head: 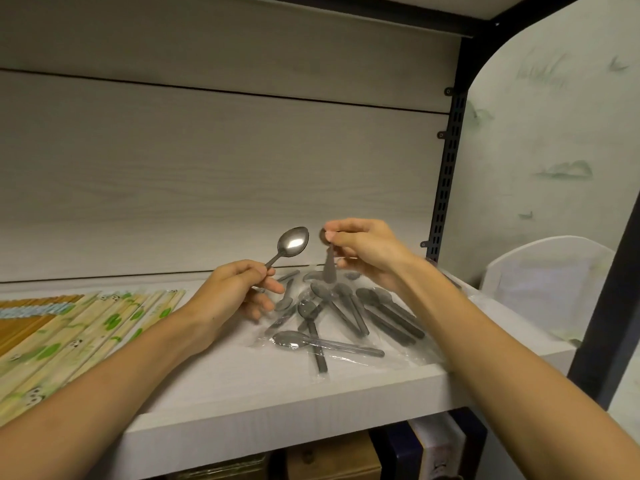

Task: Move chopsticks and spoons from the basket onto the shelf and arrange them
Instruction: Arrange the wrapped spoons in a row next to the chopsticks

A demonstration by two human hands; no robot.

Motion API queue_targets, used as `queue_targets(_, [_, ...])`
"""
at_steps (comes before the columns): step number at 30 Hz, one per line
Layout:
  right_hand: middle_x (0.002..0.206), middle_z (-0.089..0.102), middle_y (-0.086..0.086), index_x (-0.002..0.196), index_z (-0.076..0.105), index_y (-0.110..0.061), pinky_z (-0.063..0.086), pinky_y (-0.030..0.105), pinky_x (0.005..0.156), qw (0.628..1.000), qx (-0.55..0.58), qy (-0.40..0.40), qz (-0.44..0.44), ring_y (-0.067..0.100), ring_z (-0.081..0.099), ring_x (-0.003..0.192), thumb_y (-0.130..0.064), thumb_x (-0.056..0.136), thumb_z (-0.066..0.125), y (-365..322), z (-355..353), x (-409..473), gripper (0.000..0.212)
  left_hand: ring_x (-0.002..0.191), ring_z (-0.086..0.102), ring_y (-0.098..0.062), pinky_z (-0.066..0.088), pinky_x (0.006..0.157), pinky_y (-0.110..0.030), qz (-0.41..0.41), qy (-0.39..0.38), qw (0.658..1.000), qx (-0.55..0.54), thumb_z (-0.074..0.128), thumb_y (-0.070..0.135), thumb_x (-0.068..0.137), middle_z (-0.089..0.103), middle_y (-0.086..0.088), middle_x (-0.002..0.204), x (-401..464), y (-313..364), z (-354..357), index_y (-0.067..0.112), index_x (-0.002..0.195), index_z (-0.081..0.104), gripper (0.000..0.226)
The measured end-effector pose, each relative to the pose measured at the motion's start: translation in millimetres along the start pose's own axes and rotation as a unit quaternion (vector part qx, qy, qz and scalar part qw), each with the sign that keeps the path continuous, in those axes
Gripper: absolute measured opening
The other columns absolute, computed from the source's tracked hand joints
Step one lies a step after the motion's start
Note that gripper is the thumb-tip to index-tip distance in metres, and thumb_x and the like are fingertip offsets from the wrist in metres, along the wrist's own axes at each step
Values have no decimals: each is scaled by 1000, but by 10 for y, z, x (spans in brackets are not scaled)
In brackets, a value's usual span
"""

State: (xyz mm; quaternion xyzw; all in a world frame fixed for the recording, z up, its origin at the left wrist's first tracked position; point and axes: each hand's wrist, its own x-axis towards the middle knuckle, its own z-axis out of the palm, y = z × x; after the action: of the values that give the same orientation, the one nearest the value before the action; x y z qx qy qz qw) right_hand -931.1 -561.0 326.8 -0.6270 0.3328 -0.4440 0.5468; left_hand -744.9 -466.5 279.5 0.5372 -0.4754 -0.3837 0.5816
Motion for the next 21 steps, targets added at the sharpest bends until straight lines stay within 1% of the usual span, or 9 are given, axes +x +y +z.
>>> queue_targets(3, [81,66,16,117,49,-14,51,24,49,999,39,10,12,18,57,54,6,87,64,42,262,-6,39,61,67,-25,57,51,-30,-40,-27,996,-71,42,10,101,71,-13,85,-45,38,8,-1,110,55,19])
queue_targets(6, [84,68,16,123,45,-7,58,23,54,996,78,40,36,18,65,56,5,87,64,169,409,36,43,66,68,-35,58,52,-39,-71,-66,989,-113,40,8,101,69,-22,93,-109,79,11,4,112,50,16])
queue_targets(8, [81,68,14,122,47,0,59,23,56,994,85,47,52,18,69,57,2,87,66,229,422,64,39,53,64,-32,52,40,-32,-78,-86,988,-104,41,8,100,69,-25,93,-121,89,1,7,107,49,11])
queue_targets(10, [78,67,13,116,46,0,59,22,54,994,88,43,53,17,68,53,2,86,67,244,398,52,36,35,46,-19,33,32,-16,-74,-93,989,-87,42,9,98,68,-18,80,-99,70,-10,8,103,49,8])
queue_targets(12, [78,66,14,114,42,-5,58,22,53,995,76,36,50,16,66,52,-1,88,67,253,379,38,36,30,26,-10,17,36,-7,-75,-104,988,-84,41,9,98,58,-8,68,-53,51,-24,12,102,48,9])
queue_targets(13, [79,66,13,115,39,-7,58,23,54,996,67,33,50,17,66,55,-4,89,66,260,377,33,38,30,21,-7,13,38,-6,-78,-108,988,-84,40,10,98,53,-5,64,-41,49,-29,14,102,48,9])
queue_targets(16, [84,66,13,121,42,-8,58,24,55,998,59,12,32,18,68,60,-8,93,61,270,401,13,34,32,17,-5,12,39,-5,-84,-116,988,-64,41,16,98,43,0,58,-57,60,-25,16,98,51,10])
queue_targets(19, [76,64,12,115,49,-3,55,21,51,999,14,22,-28,13,64,53,-4,95,56,267,418,-5,21,36,16,-7,12,39,-8,-60,-110,992,-7,47,21,97,46,0,60,-80,59,8,14,98,60,15])
queue_targets(21, [74,63,11,116,48,-3,55,21,52,998,-7,35,-51,13,63,52,-3,95,55,269,428,-9,22,39,16,-9,12,40,-10,-33,-86,995,34,53,20,95,45,2,60,-70,42,26,11,104,63,16])
